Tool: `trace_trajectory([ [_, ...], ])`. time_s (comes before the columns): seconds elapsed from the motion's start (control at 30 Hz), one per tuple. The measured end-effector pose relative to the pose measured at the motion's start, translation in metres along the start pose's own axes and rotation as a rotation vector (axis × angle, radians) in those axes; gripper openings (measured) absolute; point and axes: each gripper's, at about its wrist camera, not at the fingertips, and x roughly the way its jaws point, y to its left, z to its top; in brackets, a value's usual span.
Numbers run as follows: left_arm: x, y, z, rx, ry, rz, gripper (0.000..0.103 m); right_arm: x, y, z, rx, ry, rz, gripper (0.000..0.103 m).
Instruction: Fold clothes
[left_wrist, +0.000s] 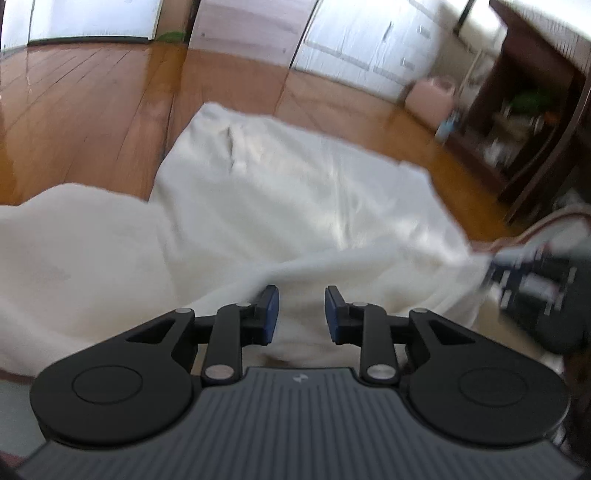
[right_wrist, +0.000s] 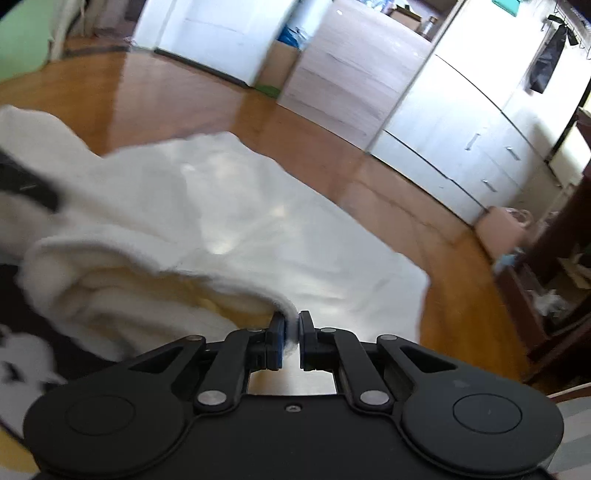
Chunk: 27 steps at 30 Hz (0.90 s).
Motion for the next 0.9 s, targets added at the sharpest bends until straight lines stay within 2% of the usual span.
trace_trajectory([
  [0.03,0.002,-0.002,-0.003,0.032,0.026,0.045,0.038,0.008,-0.009,-0.001,0.014,0.015,-0.004,0.007],
  [0.07,0.005,-0.002,-0.006,0.049,0.047,0.064,0.039,0.012,-0.018,-0.004,0.054,0.033,0.015,0.007],
  [0.13,0.008,0.002,-0.01,0.016,0.084,0.044,0.039,0.016,-0.03,-0.009,0.161,0.055,0.077,0.007],
  [0.2,0.006,0.008,-0.009,-0.037,0.083,0.013,0.039,0.014,-0.038,-0.013,0.261,0.078,0.124,0.007],
  [0.33,-0.015,0.004,-0.006,-0.066,0.024,-0.151,0.039,0.009,-0.053,-0.024,0.493,0.112,0.221,0.009],
  [0.4,-0.023,-0.007,-0.007,-0.031,0.028,-0.259,0.039,0.008,-0.065,-0.034,0.678,0.137,0.293,0.009],
  [0.47,-0.018,-0.018,-0.015,-0.01,0.073,-0.313,0.042,0.009,-0.077,-0.046,0.859,0.153,0.351,0.009],
  [0.57,-0.006,-0.035,-0.03,0.016,0.154,-0.371,0.044,0.012,-0.087,-0.061,1.017,0.167,0.423,0.009],
  [0.63,0.007,-0.045,-0.035,0.062,0.194,-0.332,0.045,0.009,-0.089,-0.066,1.056,0.172,0.445,0.009],
  [0.73,0.022,-0.066,-0.039,0.21,0.199,-0.196,0.046,0.006,-0.089,-0.07,1.063,0.167,0.457,0.009],
  [0.8,0.03,-0.073,-0.041,0.261,0.198,-0.127,0.041,0.002,-0.087,-0.069,1.023,0.153,0.452,0.009],
  [0.87,0.032,-0.072,-0.038,0.261,0.168,-0.099,0.015,-0.002,-0.085,-0.067,0.977,0.138,0.444,0.009],
  [0.9,0.029,-0.07,-0.036,0.264,0.13,-0.087,0.015,-0.005,-0.082,-0.063,0.93,0.128,0.431,0.009],
])
